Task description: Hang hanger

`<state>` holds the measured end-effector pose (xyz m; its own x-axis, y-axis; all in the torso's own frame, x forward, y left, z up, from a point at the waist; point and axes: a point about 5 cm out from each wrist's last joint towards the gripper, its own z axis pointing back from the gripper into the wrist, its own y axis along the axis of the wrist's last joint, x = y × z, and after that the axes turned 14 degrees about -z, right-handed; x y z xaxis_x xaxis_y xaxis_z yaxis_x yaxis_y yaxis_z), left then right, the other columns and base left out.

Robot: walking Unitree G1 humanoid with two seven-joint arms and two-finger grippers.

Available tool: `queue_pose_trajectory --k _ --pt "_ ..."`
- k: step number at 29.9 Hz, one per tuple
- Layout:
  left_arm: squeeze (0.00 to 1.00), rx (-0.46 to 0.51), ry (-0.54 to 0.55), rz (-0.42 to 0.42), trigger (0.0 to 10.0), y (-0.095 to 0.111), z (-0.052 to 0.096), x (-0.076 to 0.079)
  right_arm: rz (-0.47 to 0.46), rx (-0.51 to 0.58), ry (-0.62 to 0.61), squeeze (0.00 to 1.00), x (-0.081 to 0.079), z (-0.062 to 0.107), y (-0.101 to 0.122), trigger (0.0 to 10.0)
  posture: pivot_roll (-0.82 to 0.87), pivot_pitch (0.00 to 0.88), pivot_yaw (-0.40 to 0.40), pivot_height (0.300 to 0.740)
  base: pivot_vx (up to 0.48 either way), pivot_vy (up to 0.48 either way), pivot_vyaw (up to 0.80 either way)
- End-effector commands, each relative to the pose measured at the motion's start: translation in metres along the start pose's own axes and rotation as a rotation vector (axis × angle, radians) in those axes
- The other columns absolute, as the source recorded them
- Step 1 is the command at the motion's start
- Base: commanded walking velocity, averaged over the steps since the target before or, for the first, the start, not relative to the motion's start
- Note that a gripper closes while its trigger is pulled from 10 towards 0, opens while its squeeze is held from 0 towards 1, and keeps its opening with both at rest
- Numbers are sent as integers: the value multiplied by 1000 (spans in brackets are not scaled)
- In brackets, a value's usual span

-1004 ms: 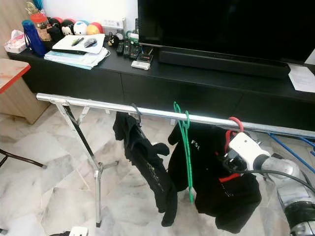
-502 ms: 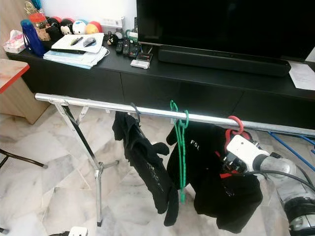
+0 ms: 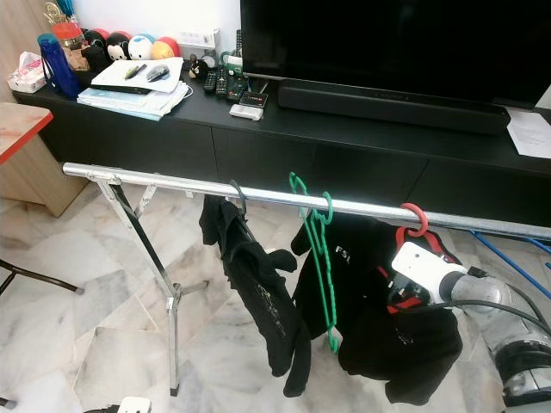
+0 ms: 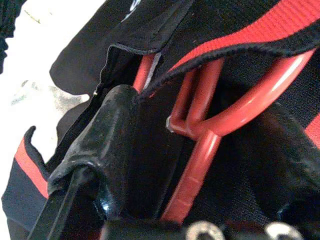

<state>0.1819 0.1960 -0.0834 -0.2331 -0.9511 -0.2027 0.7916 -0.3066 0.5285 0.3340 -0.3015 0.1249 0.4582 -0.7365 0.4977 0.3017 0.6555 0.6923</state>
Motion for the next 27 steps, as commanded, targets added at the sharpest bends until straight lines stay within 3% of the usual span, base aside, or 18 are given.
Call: queue_pose_trajectory --k 1,2,3,21,27 --pt "0 -43 -19 1 10000 -10 1 7 14 -17 0 0 -1 -1 -2 9961 -18 167 -26 740 0 0 0" --pt "0 -43 -19 1 10000 -9 1 7 14 -16 5 0 -1 -1 -2 2078 -18 167 -26 740 0 0 0" --pt "0 -43 -18 1 10000 -9 1 6 13 -13 11 0 -2 -1 -2 0 -18 167 -26 740 0 0 0" --pt "0 -43 -14 8 10000 -9 1 5 -86 32 13 0 -11 -7 -2 0 -13 167 -32 740 0 0 0" --pt "0 -43 -15 10 10000 -10 1 6 -215 103 10 0 -18 -11 2 0 -12 170 -32 740 0 0 0"
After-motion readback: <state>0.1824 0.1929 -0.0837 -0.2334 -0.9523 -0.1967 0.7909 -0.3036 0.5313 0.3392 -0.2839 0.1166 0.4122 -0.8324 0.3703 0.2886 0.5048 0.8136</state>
